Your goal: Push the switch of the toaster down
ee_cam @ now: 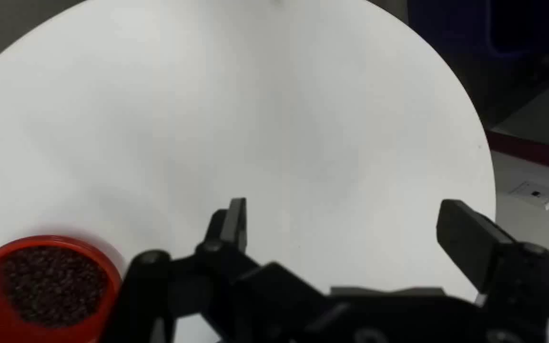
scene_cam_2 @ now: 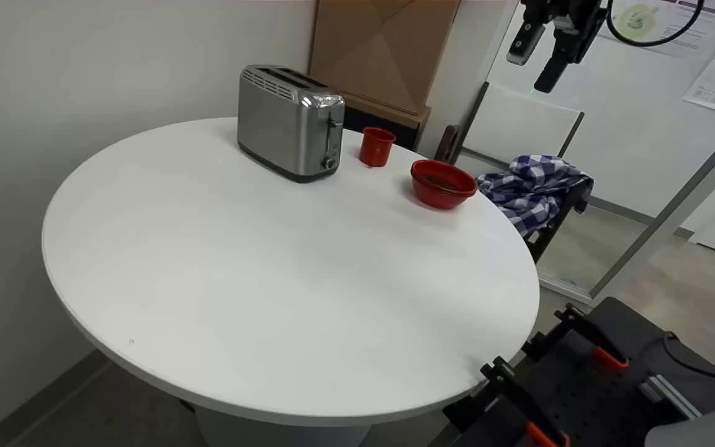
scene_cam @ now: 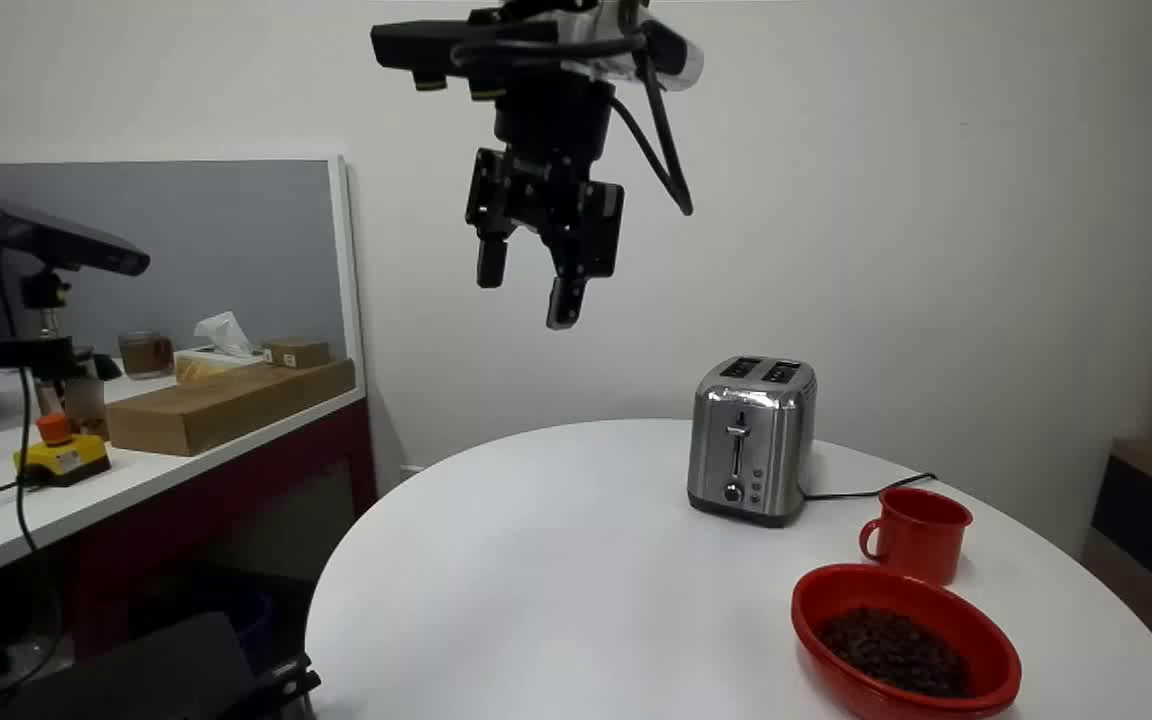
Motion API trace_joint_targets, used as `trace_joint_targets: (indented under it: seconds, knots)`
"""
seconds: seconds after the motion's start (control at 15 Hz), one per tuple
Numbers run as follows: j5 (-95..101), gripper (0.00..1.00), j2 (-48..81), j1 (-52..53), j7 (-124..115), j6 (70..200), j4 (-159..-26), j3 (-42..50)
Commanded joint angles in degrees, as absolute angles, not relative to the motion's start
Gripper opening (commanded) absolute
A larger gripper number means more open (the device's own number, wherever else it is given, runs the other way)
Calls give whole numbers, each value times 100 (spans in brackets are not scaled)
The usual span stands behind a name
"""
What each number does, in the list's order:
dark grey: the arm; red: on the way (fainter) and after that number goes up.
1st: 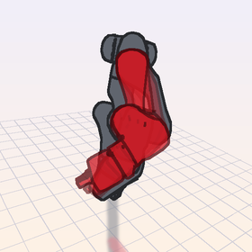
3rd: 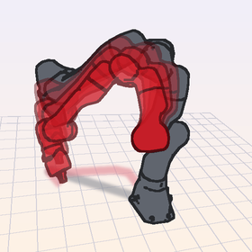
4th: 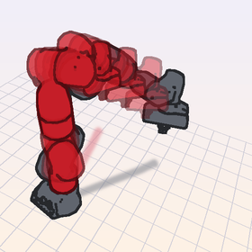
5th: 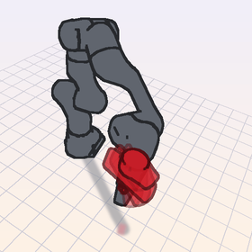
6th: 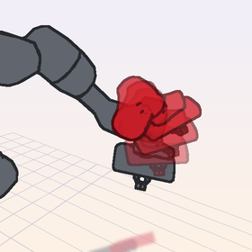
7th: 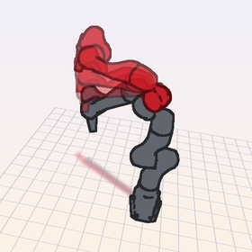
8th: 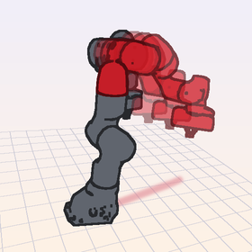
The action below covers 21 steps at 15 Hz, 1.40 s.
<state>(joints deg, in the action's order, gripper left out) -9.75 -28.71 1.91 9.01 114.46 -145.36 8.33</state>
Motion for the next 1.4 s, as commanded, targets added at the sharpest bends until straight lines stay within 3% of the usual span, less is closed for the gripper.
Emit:
trace_joint_targets:
  seconds: [0.0, 0.33, 1.07, 1.33]
  knots:
    - [-1022, 100, -2862, 85, 944, 11426, -14526, 738]
    - [-1043, 100, -2873, 79, 908, 11591, -14561, 725]
    - [-811, 100, -828, 129, 1044, 15182, -13178, 521]
    - [167, 100, 258, 8, 976, 16467, -12647, 234]
